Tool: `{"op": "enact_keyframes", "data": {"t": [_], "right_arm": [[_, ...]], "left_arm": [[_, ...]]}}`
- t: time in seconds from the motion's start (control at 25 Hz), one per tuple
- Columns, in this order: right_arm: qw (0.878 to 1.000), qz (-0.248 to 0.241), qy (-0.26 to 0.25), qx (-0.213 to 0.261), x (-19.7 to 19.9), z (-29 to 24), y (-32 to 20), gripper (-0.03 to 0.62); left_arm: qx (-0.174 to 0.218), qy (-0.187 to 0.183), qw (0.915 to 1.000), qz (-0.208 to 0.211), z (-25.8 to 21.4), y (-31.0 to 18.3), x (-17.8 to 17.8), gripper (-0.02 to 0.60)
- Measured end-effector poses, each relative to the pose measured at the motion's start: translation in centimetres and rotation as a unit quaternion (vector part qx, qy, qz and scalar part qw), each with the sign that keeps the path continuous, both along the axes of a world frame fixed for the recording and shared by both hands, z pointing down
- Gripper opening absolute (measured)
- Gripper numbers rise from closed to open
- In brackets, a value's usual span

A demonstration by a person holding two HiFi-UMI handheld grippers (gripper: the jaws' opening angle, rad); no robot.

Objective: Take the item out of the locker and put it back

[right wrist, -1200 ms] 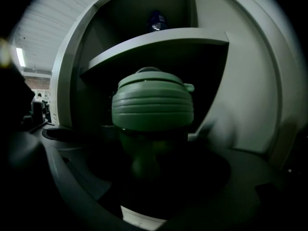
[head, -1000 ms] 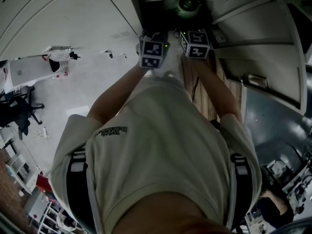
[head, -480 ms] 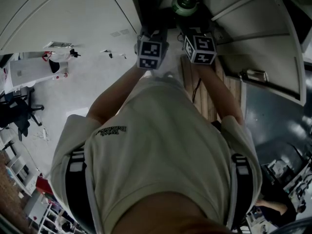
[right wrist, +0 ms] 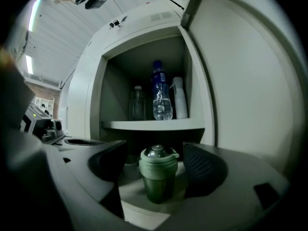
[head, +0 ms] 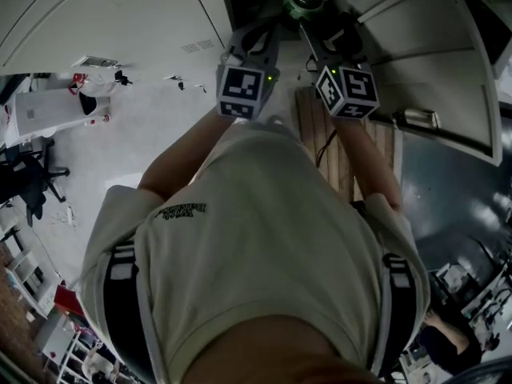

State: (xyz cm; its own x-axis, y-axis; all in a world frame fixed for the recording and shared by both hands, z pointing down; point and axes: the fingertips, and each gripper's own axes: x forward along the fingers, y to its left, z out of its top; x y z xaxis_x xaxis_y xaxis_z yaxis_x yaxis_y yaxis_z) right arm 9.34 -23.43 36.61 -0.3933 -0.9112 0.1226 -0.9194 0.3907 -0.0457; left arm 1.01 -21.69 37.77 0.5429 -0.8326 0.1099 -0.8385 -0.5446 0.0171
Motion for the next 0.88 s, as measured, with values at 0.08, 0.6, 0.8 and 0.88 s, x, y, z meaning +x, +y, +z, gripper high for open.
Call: {"op": "enact_keyframes", "data": {"t": [0.08, 0.6, 0.8, 0.88], "right_arm": [[1.000, -0.005, -0.004, 0.017, -0.1, -1.5, 0.6, 0.338], [0.995, -0.034, -0.021, 0.096, -0.6, -8.4, 4.5, 0.008], [0.993, -0.049, -0.021, 0.108, -0.8, -9.7, 5.7, 0.006], [0.992, -0.055, -0.017, 0.110, -1.1, -9.7, 6.1, 0.006]], "left_arm": [[0.018, 0.005, 0.9998, 0.004, -1.8, 0.4, 0.0, 0.015], [0.120, 0.041, 0.9917, 0.017, -12.0, 3.9, -0.6, 0.015], [0.128, 0.043, 0.9908, 0.013, -13.0, 4.8, -1.1, 0.015], [0.126, 0.040, 0.9912, 0.011, -13.0, 5.2, -1.2, 0.015]]}}
